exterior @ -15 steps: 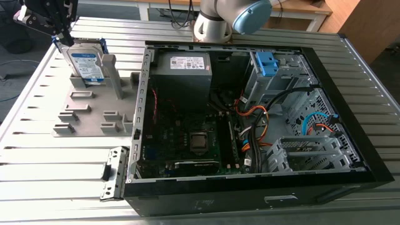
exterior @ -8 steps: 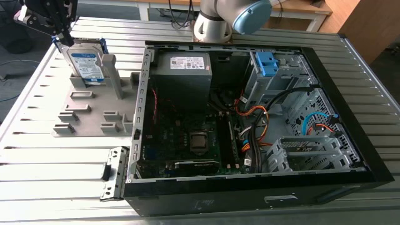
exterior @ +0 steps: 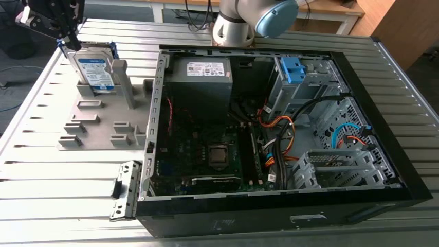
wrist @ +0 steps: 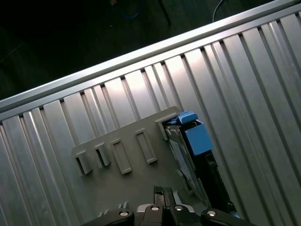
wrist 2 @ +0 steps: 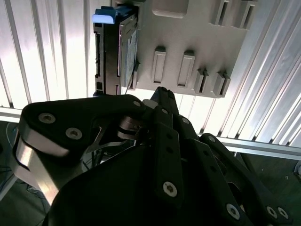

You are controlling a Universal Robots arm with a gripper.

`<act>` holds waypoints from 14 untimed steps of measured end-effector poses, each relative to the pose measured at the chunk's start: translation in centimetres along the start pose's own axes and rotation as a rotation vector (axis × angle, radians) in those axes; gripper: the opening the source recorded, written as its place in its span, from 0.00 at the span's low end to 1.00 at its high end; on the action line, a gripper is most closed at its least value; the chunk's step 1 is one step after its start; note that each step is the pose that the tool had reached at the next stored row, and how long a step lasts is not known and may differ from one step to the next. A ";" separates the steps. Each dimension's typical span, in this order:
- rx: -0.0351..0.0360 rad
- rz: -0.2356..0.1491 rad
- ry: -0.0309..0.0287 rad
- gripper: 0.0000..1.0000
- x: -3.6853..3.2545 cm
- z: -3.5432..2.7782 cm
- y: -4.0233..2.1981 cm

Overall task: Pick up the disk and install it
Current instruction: 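Pick up the disk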

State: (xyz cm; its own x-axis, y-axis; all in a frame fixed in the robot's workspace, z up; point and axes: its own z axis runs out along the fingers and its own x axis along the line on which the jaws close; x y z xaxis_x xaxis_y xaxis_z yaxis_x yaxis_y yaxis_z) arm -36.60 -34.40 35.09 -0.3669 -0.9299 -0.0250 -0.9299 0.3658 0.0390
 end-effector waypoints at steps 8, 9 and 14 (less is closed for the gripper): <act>-0.0004 -0.016 0.0007 0.11 0.00 0.00 0.00; -0.0005 -0.018 0.0007 0.11 0.00 0.00 0.00; -0.0007 -0.027 0.0011 0.11 0.00 0.00 0.00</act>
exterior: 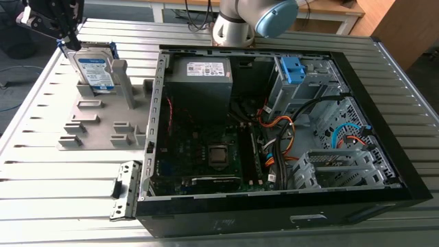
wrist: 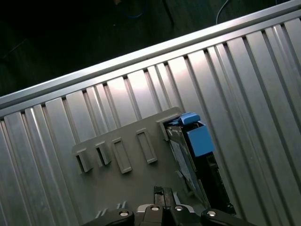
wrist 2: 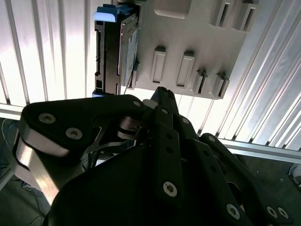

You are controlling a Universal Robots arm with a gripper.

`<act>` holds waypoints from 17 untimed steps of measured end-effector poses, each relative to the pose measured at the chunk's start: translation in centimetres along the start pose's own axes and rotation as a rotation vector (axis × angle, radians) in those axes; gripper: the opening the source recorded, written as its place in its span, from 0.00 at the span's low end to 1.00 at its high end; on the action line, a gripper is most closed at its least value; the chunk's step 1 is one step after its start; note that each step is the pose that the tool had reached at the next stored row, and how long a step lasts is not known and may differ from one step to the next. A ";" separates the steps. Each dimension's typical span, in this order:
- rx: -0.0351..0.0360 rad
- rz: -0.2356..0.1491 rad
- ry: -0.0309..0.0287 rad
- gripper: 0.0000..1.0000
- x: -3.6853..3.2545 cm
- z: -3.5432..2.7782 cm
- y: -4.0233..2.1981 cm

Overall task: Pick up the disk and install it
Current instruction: 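Pick up the disk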

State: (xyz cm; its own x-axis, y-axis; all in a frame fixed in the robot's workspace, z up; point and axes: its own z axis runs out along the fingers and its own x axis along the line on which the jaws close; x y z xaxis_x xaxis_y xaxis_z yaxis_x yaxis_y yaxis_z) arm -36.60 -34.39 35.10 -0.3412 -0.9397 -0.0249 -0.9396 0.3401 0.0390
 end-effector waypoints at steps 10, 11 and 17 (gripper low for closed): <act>-0.0005 -0.019 0.0007 0.11 0.00 0.00 0.00; -0.0005 -0.021 0.0008 0.11 0.00 0.00 0.00; -0.0008 -0.032 0.0013 0.11 0.00 0.00 0.01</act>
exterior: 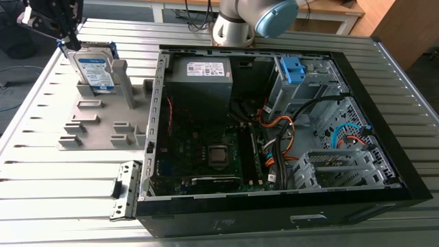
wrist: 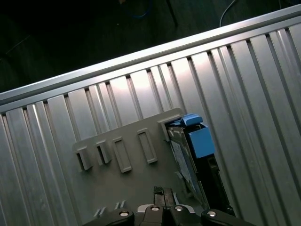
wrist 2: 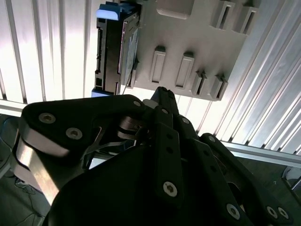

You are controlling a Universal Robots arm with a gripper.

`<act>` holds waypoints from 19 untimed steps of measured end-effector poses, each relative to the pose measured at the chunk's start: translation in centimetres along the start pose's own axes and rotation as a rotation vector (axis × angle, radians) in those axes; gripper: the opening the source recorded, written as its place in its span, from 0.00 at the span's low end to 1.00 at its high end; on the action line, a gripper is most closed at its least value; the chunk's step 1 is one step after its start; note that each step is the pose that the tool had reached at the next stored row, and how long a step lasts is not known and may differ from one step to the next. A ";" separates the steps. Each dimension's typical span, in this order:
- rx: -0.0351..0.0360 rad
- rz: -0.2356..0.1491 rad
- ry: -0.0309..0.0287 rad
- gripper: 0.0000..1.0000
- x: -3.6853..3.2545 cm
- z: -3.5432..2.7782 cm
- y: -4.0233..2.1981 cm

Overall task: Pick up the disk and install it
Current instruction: 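Pick up the disk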

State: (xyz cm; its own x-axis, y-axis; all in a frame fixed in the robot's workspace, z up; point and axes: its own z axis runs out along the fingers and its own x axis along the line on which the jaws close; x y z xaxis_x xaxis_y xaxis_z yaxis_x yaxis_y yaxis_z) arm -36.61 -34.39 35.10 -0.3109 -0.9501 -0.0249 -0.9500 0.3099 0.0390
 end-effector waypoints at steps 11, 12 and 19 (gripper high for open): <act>-0.0004 -0.020 0.0007 0.11 0.00 0.00 0.00; -0.0005 -0.022 0.0007 0.11 0.00 0.00 -0.01; -0.0008 -0.034 0.0013 0.11 0.00 0.00 0.00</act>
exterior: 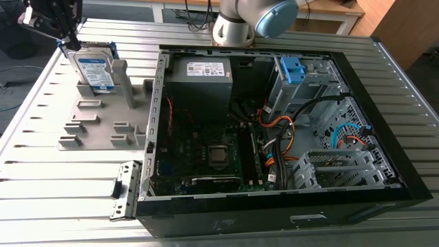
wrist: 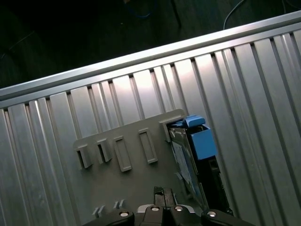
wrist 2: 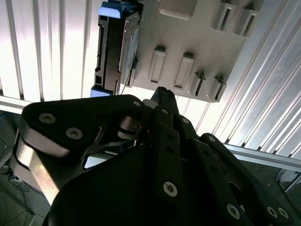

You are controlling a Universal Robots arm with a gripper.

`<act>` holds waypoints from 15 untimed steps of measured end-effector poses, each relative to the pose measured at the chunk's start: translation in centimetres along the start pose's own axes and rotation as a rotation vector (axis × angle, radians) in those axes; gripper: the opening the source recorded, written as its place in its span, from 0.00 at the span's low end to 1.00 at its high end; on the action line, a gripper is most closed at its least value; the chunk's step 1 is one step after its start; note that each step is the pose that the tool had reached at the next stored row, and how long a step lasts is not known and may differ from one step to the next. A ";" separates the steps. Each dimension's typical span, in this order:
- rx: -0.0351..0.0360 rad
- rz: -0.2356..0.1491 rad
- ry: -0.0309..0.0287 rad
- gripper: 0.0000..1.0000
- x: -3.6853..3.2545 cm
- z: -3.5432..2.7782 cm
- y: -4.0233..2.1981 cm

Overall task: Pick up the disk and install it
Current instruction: 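Pick up the disk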

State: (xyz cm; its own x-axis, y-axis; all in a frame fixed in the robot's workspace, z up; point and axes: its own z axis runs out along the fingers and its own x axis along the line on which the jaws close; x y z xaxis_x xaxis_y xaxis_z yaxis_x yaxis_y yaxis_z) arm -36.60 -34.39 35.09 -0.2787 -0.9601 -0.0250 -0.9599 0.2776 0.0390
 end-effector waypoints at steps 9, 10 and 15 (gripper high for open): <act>-0.0004 -0.015 0.0006 0.11 0.00 0.00 0.00; -0.0004 -0.017 0.0006 0.11 0.00 0.00 0.00; -0.0006 -0.024 0.0009 0.11 0.00 0.00 0.00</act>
State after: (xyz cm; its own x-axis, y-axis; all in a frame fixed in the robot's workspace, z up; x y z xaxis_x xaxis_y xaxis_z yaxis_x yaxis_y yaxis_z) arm -36.61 -34.39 35.09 -0.2554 -0.9665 -0.0250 -0.9663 0.2543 0.0390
